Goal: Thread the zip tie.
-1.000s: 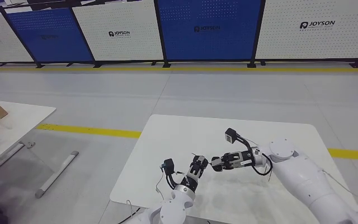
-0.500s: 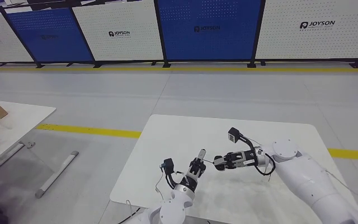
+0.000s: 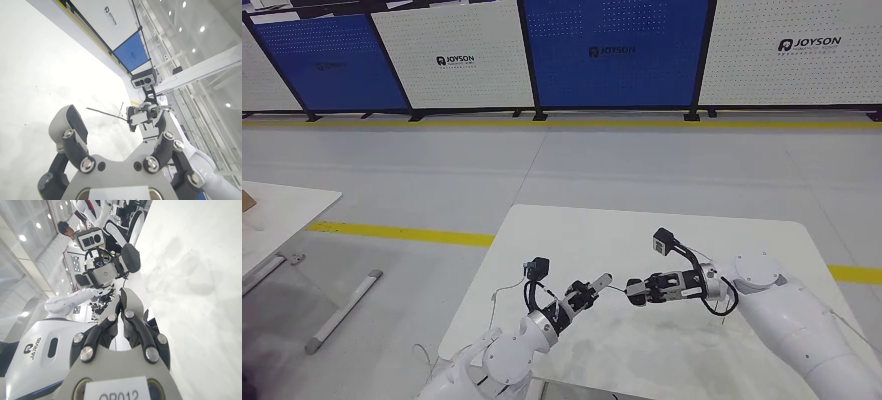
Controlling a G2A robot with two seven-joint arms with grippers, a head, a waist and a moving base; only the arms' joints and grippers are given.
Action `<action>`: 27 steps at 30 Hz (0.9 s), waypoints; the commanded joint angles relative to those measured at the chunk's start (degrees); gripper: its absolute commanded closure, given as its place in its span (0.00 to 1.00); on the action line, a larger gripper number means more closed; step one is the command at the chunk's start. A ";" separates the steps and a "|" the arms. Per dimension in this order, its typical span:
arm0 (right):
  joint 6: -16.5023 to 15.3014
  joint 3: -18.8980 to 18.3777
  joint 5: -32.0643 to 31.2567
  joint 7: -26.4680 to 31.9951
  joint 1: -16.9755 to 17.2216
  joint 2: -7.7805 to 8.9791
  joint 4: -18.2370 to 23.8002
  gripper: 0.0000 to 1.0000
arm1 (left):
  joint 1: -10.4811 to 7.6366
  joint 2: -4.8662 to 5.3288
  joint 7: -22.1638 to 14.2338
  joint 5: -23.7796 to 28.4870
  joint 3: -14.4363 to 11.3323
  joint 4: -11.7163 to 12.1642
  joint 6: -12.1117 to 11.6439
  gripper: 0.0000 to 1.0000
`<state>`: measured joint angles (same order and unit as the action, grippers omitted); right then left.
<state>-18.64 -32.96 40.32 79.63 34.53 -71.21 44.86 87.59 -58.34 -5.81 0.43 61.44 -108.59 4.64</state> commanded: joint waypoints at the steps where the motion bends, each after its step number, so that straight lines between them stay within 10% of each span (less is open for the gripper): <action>1: -0.04 -0.25 0.12 0.00 0.09 0.07 0.04 1.00 | -0.01 -0.02 -0.08 0.47 -0.03 0.01 0.01 0.00; 12: -0.04 -0.25 0.12 0.00 0.09 0.07 0.04 1.00 | 0.02 -0.07 -0.58 1.11 -0.21 0.04 -0.10 0.00; 22: -0.84 -3.31 2.27 0.01 3.42 1.34 3.88 1.00 | -8.96 -0.02 -25.43 26.01 5.29 9.60 7.93 0.00; 27: 0.05 -1.85 3.24 0.01 2.69 1.21 2.72 1.00 | -11.30 -0.31 -25.74 25.91 4.44 12.27 7.70 0.00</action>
<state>-18.60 -34.78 43.58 79.64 37.21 -70.00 47.56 76.18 -58.65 -31.73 26.36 65.86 -96.21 12.38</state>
